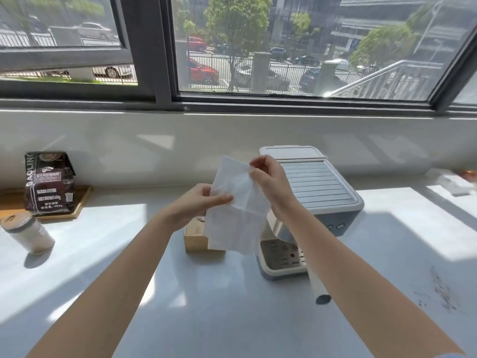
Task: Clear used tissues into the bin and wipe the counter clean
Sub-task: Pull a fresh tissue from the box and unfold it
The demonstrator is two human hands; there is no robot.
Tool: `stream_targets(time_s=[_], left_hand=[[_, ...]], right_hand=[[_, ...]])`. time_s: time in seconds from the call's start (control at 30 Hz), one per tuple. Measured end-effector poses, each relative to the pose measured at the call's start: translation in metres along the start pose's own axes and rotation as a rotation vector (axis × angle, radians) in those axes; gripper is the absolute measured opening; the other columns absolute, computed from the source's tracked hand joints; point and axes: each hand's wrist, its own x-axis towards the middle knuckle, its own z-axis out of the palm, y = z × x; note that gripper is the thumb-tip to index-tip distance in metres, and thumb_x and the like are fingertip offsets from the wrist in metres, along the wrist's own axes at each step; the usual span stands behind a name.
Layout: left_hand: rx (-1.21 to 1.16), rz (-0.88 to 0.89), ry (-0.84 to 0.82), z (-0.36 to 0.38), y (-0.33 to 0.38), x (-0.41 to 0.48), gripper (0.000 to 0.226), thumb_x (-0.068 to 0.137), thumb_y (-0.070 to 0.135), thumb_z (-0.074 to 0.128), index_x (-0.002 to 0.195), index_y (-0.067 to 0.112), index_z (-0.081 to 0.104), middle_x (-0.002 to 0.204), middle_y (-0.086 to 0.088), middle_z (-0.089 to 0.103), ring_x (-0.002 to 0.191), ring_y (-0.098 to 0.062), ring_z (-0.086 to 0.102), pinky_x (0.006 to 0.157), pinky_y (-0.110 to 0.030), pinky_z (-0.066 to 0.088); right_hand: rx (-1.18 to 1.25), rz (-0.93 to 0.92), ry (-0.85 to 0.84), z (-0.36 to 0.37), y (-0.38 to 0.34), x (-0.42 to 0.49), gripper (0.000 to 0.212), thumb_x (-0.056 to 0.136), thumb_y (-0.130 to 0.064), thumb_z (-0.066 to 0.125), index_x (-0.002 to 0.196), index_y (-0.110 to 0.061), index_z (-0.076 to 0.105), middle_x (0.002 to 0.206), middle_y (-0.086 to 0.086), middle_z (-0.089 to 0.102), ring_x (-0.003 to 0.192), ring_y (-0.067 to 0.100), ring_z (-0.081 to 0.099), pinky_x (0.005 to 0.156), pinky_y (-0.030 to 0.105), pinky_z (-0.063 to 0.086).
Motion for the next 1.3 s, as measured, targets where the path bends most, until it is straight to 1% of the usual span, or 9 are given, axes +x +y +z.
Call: stream_targets(time_s=[0.17,0.27,0.33,0.5,0.73,0.87,1.07,1.17,1.3], left_hand=[[-0.075,0.084,0.038,0.045,0.024,-0.001,0.029,0.081,0.032,0.070,0.102,0.013,0.070,0.095,-0.003,0.073,0.086,-0.020,0.069,0.071,-0.028,0.054],[-0.101,0.132,0.114,0.076,0.035,-0.004,0.026,0.084,0.024,0.066,0.103,0.007,0.069,0.095,-0.006,0.072,0.080,-0.017,0.069,0.065,-0.023,0.055],[-0.125,0.142,0.153,0.097,0.041,-0.005,0.022,0.085,0.021,0.065,0.101,0.006,0.069,0.091,-0.007,0.072,0.076,-0.016,0.069,0.065,-0.024,0.056],[-0.188,0.164,0.241,0.150,0.057,0.004,0.013,0.084,0.019,0.067,0.090,0.008,0.070,0.079,-0.002,0.074,0.068,-0.016,0.069,0.062,-0.028,0.057],[-0.132,0.167,0.292,0.232,0.069,0.026,0.006,0.086,0.022,0.065,0.082,0.018,0.068,0.078,0.003,0.071,0.071,-0.012,0.067,0.060,-0.025,0.053],[-0.030,0.031,0.112,0.274,0.063,0.033,0.007,0.089,0.025,0.060,0.092,0.029,0.065,0.086,0.012,0.071,0.072,-0.002,0.068,0.057,-0.019,0.054],[-0.183,0.003,0.050,0.332,0.057,0.046,0.016,0.092,0.010,0.052,0.098,0.016,0.066,0.059,0.012,0.067,0.047,0.002,0.059,0.043,-0.010,0.044],[-0.230,-0.073,0.056,0.351,0.050,0.055,0.021,0.091,0.008,0.051,0.083,0.017,0.069,0.052,0.011,0.065,0.045,-0.001,0.058,0.043,-0.012,0.045],[-0.242,-0.218,0.091,0.367,0.041,0.066,0.032,0.087,0.018,0.041,0.074,0.017,0.070,0.068,0.003,0.072,0.056,-0.011,0.066,0.052,-0.021,0.051]], right_hand=[[0.190,0.150,0.031,-0.041,-0.010,-0.019,0.014,0.089,-0.009,0.056,0.102,-0.012,0.060,0.104,0.013,0.061,0.094,0.025,0.058,0.083,0.038,0.049],[0.290,0.140,-0.168,-0.068,-0.015,-0.036,0.043,0.091,-0.023,0.053,0.126,0.001,0.053,0.129,0.026,0.056,0.114,0.037,0.057,0.099,0.049,0.044],[0.332,0.165,-0.247,-0.089,-0.016,-0.050,0.047,0.093,-0.029,0.050,0.132,-0.004,0.051,0.133,0.023,0.056,0.120,0.037,0.056,0.099,0.051,0.045],[0.216,0.222,-0.261,-0.139,-0.013,-0.084,0.050,0.083,-0.032,0.062,0.128,-0.011,0.057,0.116,0.010,0.067,0.103,0.025,0.067,0.073,0.038,0.058],[0.099,0.182,-0.108,-0.225,0.000,-0.117,0.030,0.085,-0.012,0.067,0.114,-0.006,0.063,0.103,0.009,0.071,0.091,0.023,0.068,0.075,0.035,0.058],[0.108,0.193,-0.013,-0.272,0.004,-0.135,0.019,0.089,-0.011,0.061,0.108,-0.008,0.065,0.098,0.011,0.071,0.081,0.020,0.069,0.071,0.030,0.058],[0.218,0.247,-0.047,-0.331,0.016,-0.165,0.023,0.095,-0.012,0.053,0.117,-0.015,0.061,0.100,0.005,0.071,0.084,0.017,0.069,0.071,0.029,0.058],[0.282,0.292,-0.063,-0.349,0.026,-0.172,0.023,0.095,-0.011,0.051,0.115,-0.013,0.062,0.095,0.003,0.072,0.081,0.014,0.069,0.067,0.024,0.056],[0.301,0.433,-0.042,-0.363,0.043,-0.178,0.026,0.091,-0.022,0.041,0.084,-0.018,0.065,0.077,0.002,0.062,0.067,0.017,0.060,0.055,0.022,0.048]])
